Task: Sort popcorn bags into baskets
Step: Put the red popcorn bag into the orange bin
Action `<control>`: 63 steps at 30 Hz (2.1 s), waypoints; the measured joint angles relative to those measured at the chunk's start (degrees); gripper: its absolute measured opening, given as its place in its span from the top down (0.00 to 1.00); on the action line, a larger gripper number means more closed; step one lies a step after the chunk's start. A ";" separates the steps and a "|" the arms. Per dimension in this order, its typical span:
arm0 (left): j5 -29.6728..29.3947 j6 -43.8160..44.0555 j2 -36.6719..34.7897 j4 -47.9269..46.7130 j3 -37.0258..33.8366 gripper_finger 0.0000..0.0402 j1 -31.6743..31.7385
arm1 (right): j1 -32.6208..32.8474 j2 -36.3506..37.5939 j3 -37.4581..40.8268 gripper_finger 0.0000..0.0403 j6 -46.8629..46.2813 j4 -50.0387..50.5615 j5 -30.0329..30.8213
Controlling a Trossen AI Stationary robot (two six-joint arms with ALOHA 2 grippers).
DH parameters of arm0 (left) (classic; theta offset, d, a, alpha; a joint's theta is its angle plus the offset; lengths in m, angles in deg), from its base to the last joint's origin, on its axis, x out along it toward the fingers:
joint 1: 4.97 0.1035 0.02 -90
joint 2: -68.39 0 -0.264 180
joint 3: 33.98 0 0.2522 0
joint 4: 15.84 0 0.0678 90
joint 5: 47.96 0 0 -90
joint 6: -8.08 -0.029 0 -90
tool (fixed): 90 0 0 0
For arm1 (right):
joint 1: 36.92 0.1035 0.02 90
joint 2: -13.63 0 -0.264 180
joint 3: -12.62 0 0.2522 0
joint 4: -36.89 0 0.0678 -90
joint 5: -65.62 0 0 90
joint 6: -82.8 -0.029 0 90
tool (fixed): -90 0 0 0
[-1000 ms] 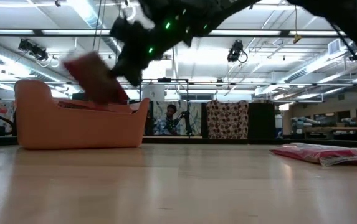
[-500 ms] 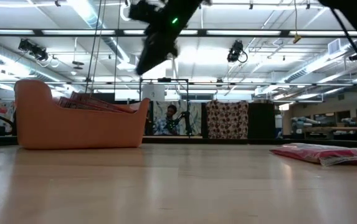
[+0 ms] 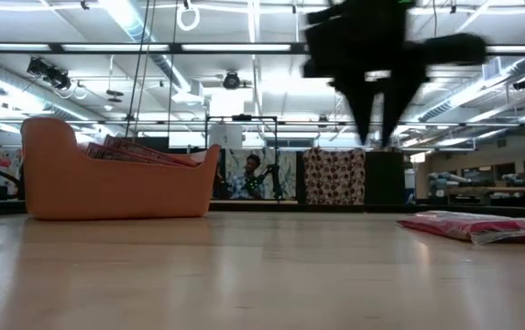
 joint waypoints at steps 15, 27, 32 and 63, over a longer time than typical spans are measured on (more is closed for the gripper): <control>0.65 1.40 12.31 -1.82 -0.02 0.48 3.57 | 13.07 22.05 36.69 0.64 -14.76 -10.11 -5.55; 3.04 0.20 13.61 -1.88 -0.04 0.48 6.04 | 20.88 20.95 48.17 0.55 -4.98 -23.20 8.31; 3.05 0.18 13.59 -1.86 -0.04 0.48 6.02 | 20.81 20.95 51.06 0.56 -3.72 -29.09 9.41; 14.35 -2.09 20.84 1.25 -0.02 0.48 6.06 | 18.75 20.99 42.78 0.99 0.38 -35.17 12.17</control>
